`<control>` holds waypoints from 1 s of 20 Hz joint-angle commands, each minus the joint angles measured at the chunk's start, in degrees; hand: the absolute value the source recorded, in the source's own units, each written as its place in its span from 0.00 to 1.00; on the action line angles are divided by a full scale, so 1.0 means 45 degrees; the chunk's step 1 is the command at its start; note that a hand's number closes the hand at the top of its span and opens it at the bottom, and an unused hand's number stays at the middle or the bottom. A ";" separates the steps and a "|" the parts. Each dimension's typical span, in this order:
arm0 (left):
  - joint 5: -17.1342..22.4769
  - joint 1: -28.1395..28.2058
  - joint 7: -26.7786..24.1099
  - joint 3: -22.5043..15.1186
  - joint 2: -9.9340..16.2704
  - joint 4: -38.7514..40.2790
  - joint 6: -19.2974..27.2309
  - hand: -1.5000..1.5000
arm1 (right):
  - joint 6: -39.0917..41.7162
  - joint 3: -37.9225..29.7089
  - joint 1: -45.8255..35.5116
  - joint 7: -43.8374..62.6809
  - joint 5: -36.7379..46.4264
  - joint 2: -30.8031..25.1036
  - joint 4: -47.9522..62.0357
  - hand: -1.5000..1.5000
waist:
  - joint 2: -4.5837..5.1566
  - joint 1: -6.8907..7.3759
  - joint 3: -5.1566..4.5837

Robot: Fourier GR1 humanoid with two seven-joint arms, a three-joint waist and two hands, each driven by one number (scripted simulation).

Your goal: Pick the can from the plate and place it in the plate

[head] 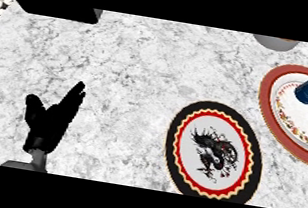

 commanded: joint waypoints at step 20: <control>-0.0027 0.0420 -0.0613 0.0264 -0.0174 0.0904 -0.0307 0.50 | 0.3068 0.1395 0.4990 -0.3652 0.0481 -0.0953 -0.1020 0.00 | -0.0082 -0.0340 -0.0098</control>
